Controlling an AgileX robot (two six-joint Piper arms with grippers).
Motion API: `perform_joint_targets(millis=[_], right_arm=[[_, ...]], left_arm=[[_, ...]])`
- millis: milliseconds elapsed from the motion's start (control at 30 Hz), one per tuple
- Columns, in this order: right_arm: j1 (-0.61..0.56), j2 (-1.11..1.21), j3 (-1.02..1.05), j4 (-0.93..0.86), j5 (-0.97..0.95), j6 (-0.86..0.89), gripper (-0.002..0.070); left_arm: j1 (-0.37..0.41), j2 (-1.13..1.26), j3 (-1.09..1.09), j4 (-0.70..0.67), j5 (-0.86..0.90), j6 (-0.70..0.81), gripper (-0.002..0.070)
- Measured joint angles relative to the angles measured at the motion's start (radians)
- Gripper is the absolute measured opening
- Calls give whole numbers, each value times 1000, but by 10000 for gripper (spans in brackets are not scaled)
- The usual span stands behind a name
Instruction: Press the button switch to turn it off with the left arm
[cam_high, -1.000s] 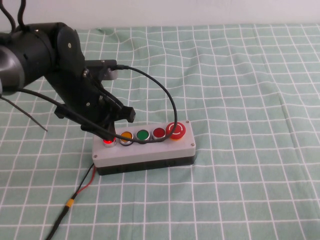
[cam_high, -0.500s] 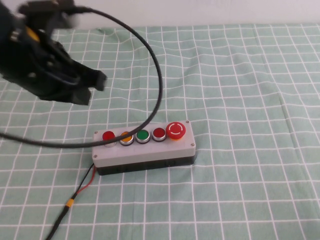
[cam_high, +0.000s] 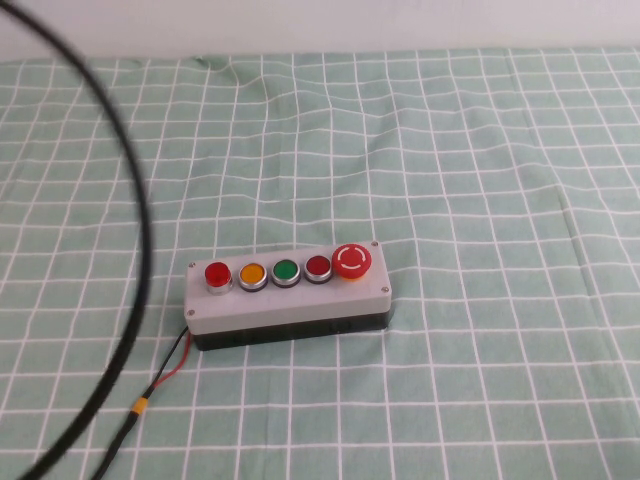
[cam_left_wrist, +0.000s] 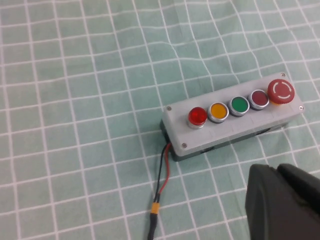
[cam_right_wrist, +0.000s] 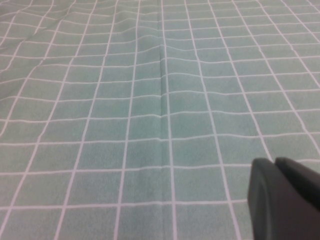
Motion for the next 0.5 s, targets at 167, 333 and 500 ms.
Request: perform_joint_targets(millis=[167,333,500], right_arm=[[0,0,0,0,0,0,-17],[0,0,0,0,0,0,-17],[0,0,0,0,0,0,-17]], left_arm=[[0,-175,115,40,6,-5,-2],[0,-353,253,52,16,-16,-2],[0,-485,384,45,18,-82,-2]])
